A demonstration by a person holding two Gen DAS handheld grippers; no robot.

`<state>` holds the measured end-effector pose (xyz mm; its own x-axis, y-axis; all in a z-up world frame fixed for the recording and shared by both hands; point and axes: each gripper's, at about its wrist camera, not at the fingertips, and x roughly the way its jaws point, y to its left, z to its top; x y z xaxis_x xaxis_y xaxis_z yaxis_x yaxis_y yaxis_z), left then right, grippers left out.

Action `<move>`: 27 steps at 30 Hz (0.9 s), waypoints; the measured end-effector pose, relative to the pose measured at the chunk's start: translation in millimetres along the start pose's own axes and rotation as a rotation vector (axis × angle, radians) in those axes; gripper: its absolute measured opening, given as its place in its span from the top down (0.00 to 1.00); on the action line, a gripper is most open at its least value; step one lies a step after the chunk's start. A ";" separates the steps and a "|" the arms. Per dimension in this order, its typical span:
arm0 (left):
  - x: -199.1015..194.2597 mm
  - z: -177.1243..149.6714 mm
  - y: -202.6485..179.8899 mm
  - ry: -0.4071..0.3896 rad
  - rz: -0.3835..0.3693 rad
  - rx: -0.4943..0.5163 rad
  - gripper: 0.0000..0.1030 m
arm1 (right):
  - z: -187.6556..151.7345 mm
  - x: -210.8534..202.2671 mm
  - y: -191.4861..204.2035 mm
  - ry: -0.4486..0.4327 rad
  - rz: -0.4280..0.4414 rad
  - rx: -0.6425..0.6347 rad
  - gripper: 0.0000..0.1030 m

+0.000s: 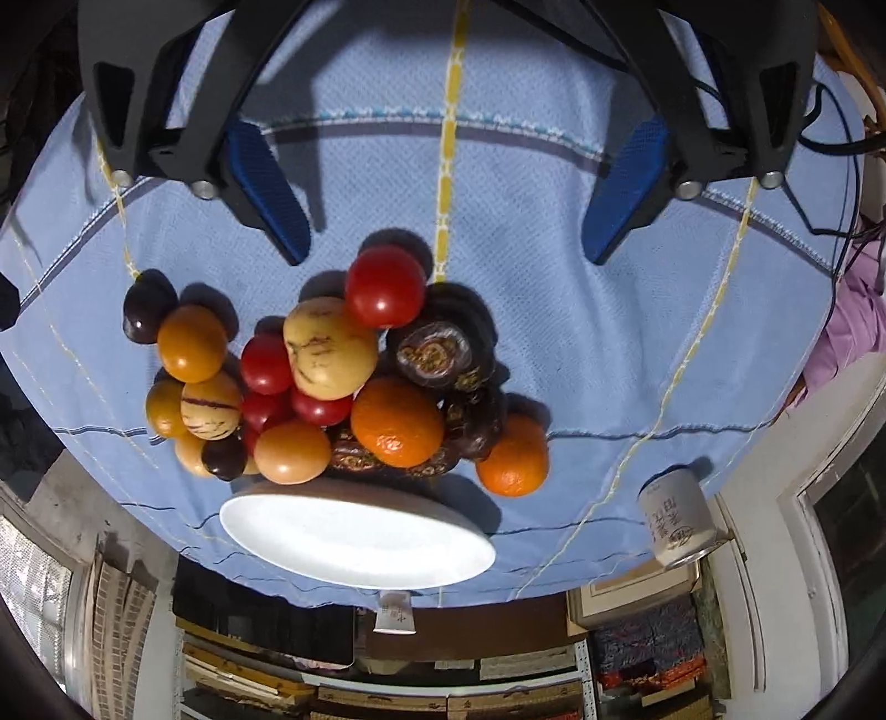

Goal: Organize fruits
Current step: 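Grasp a red cherry tomato with the left tool while the right tool grasps a dark plum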

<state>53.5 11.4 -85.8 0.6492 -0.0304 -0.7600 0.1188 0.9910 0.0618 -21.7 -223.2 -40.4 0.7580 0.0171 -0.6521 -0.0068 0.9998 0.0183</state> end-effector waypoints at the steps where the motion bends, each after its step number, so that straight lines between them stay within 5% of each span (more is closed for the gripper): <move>1: 0.7 1.1 -1.8 -0.007 0.005 0.006 0.33 | 0.2 1.7 -1.0 0.005 0.001 0.002 0.03; 4: 7.1 3.2 -3.8 -0.011 -0.012 0.015 0.42 | 1.4 5.1 -1.6 0.012 0.004 0.001 0.03; 9: 6.5 1.5 -7.4 -0.041 -0.078 0.018 0.71 | 1.3 10.4 -3.8 0.024 0.005 0.007 0.03; 14: 2.8 -1.6 -11.8 -0.052 -0.094 0.032 0.72 | -0.8 20.1 -3.8 0.065 0.048 -0.001 0.03; 19: -13.3 -0.1 -10.2 -0.098 -0.087 0.035 0.72 | -6.5 36.8 18.8 0.123 0.199 -0.113 0.04; 21: -16.6 0.3 -10.3 -0.102 -0.083 0.037 0.72 | -7.7 45.2 33.2 0.130 0.205 -0.194 0.16; 26: -13.7 -3.7 -9.2 -0.078 -0.085 0.037 0.72 | 0.5 61.2 47.1 0.113 0.210 -0.236 0.19; 27: -13.3 -3.6 -9.1 -0.075 -0.083 0.037 0.72 | 2.4 65.4 47.5 0.119 0.215 -0.234 0.26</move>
<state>41.1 3.3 -78.7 0.6902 -0.1230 -0.7131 0.2010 0.9792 0.0257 29.2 -174.6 -80.3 0.6416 0.2145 -0.7364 -0.3181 0.9480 -0.0011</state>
